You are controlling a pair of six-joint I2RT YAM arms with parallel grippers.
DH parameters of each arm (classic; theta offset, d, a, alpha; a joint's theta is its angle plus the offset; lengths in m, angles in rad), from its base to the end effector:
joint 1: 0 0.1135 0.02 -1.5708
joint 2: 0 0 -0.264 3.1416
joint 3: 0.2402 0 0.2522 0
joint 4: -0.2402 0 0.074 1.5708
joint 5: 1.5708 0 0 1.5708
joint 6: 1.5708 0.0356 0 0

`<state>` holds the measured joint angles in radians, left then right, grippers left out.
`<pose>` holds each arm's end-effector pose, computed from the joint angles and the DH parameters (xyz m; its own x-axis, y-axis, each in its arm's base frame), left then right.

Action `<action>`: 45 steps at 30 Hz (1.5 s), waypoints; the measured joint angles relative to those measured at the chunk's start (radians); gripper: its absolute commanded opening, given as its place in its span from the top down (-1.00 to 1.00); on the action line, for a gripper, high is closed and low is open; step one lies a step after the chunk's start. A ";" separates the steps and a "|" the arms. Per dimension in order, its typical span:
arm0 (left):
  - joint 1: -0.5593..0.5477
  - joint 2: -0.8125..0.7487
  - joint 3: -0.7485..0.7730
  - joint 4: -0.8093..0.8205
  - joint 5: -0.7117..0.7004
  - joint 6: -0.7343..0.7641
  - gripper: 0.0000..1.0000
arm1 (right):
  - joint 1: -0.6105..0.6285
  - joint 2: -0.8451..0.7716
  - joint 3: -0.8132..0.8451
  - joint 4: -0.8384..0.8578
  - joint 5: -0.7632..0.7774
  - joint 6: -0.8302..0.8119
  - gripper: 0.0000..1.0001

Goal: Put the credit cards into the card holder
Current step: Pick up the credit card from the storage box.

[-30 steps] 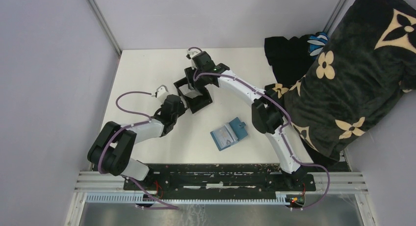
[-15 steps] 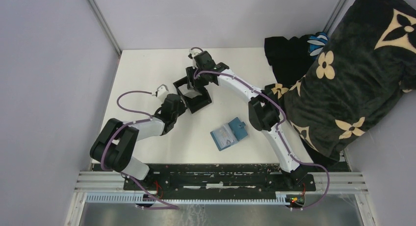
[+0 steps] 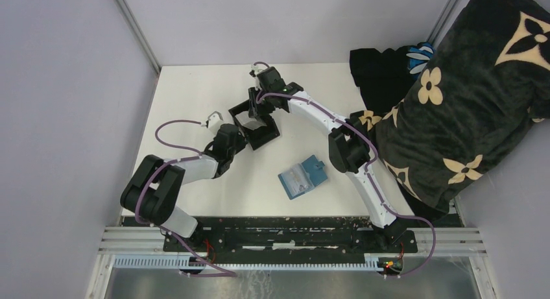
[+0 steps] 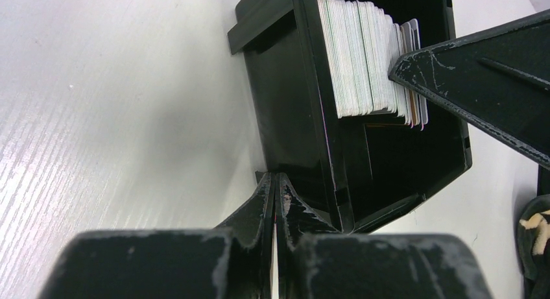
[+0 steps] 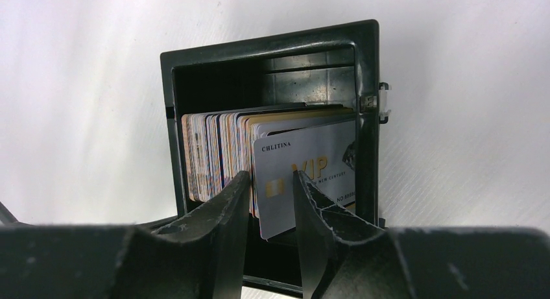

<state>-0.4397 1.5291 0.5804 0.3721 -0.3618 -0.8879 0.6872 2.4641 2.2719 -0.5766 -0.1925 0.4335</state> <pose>0.2682 -0.1122 0.1547 -0.4119 -0.6080 -0.6787 -0.3009 0.7938 -0.5286 0.4254 0.3579 0.2153 -0.7939 -0.1182 -0.5964 -0.4358 0.7947 0.4226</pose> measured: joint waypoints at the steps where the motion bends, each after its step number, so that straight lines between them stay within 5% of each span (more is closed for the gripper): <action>1: 0.000 0.000 0.000 0.000 0.000 0.000 0.92 | 0.000 0.000 0.000 0.000 -0.001 0.001 0.28; 23: 0.004 0.000 0.000 0.005 0.007 0.000 0.94 | 0.029 -0.017 0.000 -0.001 0.013 0.015 0.35; 32: 0.004 0.000 0.000 0.005 0.007 0.000 0.94 | 0.034 -0.054 -0.022 -0.001 0.041 0.009 0.56; 40: 0.004 0.000 0.000 0.005 0.007 0.000 0.91 | 0.044 -0.094 -0.025 -0.021 0.123 -0.046 0.98; 45: 0.006 -0.014 0.000 0.004 0.007 0.000 0.75 | 0.046 -0.110 -0.039 -0.032 0.187 -0.095 0.98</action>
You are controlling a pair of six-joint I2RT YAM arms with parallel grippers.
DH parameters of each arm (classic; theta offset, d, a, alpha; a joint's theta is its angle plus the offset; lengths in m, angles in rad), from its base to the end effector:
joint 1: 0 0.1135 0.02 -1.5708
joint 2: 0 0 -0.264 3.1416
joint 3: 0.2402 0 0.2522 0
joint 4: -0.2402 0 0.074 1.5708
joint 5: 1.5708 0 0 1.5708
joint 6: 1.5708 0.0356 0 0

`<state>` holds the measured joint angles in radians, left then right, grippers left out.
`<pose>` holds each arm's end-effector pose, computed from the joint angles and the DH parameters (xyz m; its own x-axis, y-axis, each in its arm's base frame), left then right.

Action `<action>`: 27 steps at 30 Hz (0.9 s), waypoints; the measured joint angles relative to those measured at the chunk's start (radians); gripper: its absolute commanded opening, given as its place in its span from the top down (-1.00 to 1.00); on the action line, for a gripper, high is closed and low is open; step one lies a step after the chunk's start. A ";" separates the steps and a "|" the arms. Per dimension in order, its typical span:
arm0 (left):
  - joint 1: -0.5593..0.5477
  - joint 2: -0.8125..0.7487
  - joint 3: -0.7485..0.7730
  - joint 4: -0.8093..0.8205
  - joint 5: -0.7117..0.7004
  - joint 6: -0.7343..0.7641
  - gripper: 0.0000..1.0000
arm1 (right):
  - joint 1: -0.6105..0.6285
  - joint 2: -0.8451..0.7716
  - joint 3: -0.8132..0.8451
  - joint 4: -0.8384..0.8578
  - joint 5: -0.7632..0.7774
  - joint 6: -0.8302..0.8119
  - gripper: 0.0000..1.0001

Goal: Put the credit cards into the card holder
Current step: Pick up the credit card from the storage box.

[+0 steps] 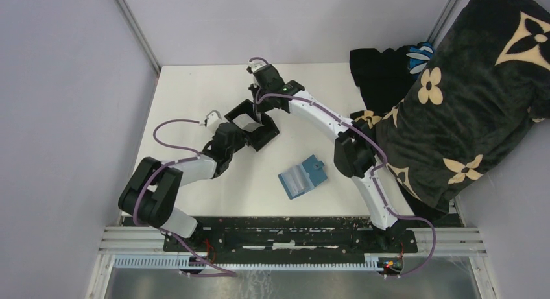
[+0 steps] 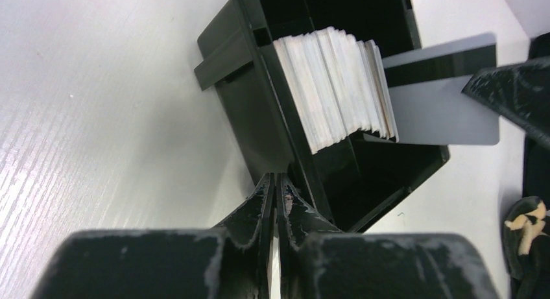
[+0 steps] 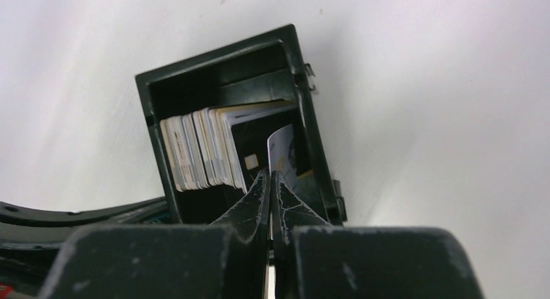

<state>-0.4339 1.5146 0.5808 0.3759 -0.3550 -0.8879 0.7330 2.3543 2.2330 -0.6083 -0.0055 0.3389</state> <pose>0.2685 -0.1108 0.1590 -0.4014 -0.6157 -0.6781 -0.2927 0.7878 -0.5420 0.4000 0.3604 0.2574 -0.6906 -0.1745 -0.7018 -0.4692 0.8466 0.2513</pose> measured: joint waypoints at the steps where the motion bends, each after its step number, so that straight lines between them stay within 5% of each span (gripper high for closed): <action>1: 0.000 -0.008 0.000 0.000 0.000 0.000 0.71 | 0.000 -0.010 -0.013 0.000 0.010 -0.008 0.98; 9: 0.000 -0.123 -0.002 -0.045 0.028 0.000 0.30 | 0.006 -0.174 -0.183 0.016 0.052 -0.058 0.98; 18: -0.052 -0.400 -0.008 -0.174 0.113 -0.002 0.11 | 0.114 -0.539 -0.586 0.142 0.137 -0.110 0.98; 27: -0.078 -0.594 0.006 -0.372 0.340 -0.102 0.06 | 0.308 -0.854 -0.997 0.267 0.333 -0.185 0.98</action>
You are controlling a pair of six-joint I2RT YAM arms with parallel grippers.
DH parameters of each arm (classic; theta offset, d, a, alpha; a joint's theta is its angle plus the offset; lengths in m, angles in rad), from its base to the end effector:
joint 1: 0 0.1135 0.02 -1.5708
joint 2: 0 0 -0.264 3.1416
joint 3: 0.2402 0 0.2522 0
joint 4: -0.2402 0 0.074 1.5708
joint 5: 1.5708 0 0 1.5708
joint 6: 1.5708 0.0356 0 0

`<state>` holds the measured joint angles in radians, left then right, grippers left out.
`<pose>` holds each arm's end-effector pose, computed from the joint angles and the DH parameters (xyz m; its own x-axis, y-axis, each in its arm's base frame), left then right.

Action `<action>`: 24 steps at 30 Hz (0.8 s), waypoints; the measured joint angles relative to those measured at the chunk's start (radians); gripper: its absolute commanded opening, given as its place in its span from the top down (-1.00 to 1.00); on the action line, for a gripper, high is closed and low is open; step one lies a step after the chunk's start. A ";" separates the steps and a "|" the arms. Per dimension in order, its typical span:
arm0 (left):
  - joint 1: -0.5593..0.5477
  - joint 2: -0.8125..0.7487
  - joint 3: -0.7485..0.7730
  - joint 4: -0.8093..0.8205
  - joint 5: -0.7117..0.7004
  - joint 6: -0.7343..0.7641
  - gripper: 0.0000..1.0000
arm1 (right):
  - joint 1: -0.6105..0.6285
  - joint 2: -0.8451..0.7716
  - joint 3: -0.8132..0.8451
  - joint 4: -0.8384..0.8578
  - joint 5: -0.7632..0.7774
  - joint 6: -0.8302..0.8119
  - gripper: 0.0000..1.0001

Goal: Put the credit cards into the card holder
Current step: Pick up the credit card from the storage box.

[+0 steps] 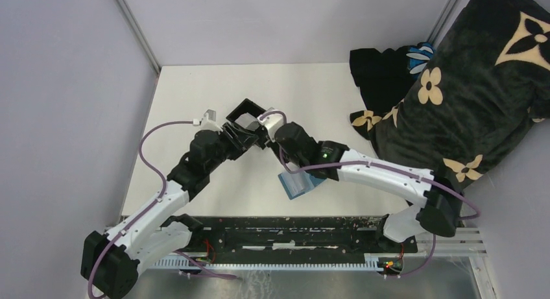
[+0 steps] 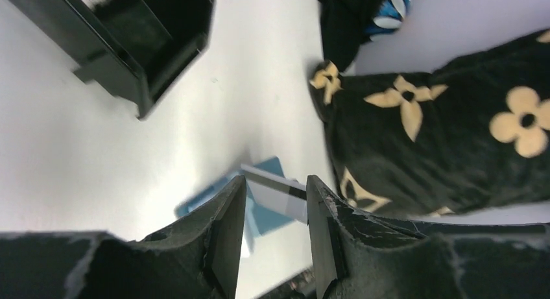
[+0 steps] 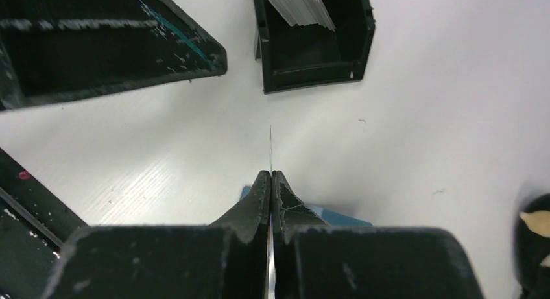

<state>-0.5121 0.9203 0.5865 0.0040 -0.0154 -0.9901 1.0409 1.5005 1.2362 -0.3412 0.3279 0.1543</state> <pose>0.1876 -0.1048 0.2645 -0.5539 -0.6476 -0.5232 0.0258 0.6148 -0.7883 0.1828 0.2894 0.3095 -0.3892 -0.3766 -0.8406 -0.6307 0.7741 -0.0548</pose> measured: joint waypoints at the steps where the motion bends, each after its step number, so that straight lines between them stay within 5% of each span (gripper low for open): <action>1: 0.000 -0.018 0.002 -0.019 0.030 -0.019 0.06 | 0.015 -0.028 -0.027 0.011 0.024 -0.005 0.98; 9: -0.017 -0.071 -0.016 -0.042 0.241 -0.182 0.05 | 0.184 -0.221 -0.168 0.080 0.226 -0.050 0.98; 24: -0.040 -0.080 -0.023 -0.110 0.375 -0.329 0.06 | 0.427 -0.229 -0.182 0.102 0.501 -0.176 0.98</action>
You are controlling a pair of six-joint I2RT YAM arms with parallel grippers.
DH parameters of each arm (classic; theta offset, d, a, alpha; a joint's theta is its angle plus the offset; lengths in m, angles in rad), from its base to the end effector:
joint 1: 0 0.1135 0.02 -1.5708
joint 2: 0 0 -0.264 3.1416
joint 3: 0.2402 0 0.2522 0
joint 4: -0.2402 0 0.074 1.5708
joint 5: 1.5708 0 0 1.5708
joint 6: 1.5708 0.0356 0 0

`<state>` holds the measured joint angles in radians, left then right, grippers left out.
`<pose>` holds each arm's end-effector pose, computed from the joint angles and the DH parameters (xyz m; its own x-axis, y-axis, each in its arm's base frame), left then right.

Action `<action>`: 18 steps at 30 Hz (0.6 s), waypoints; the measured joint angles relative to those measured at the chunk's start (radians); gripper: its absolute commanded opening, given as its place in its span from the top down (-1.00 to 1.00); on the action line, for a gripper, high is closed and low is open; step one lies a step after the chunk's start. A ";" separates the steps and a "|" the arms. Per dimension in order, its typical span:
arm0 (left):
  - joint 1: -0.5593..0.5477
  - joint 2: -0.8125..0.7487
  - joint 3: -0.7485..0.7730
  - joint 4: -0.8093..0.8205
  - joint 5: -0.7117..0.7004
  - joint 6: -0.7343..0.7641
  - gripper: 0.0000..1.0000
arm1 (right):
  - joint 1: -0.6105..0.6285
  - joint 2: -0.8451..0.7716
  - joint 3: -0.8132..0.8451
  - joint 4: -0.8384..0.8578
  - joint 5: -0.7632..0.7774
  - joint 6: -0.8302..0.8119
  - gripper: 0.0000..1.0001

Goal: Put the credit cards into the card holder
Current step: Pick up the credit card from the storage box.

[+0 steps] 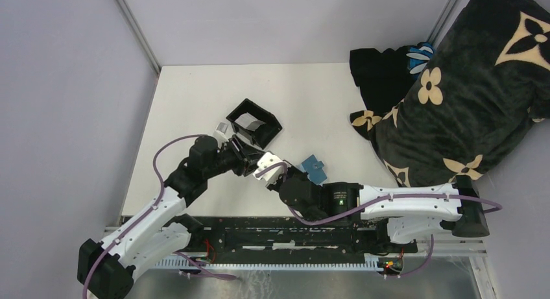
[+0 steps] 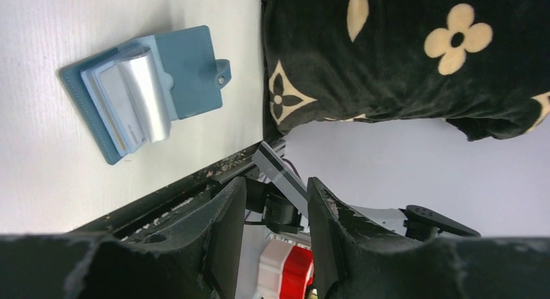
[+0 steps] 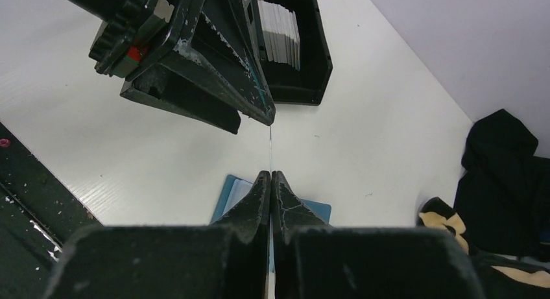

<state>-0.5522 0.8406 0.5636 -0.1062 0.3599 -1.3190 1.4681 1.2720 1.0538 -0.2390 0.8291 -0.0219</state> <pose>0.1598 -0.1132 0.2608 -0.8241 -0.5569 -0.1036 -0.1167 0.3458 -0.9310 0.0551 0.2782 0.3281 -0.0320 -0.4549 -0.8900 -0.6050 0.7176 -0.3450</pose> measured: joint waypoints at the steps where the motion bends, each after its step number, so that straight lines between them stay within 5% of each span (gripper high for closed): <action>1: 0.000 -0.011 0.000 -0.004 -0.001 -0.010 0.06 | 0.011 0.000 0.000 0.001 0.015 -0.006 0.98; 18: 0.000 -0.044 0.000 -0.011 -0.002 -0.079 0.06 | 0.075 0.026 -0.022 0.050 0.070 -0.069 0.98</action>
<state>-0.5522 0.7967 0.5640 -0.1173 0.3584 -1.3975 1.5433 1.2976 1.0317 -0.1894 0.8993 -0.0914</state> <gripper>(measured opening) 0.470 0.014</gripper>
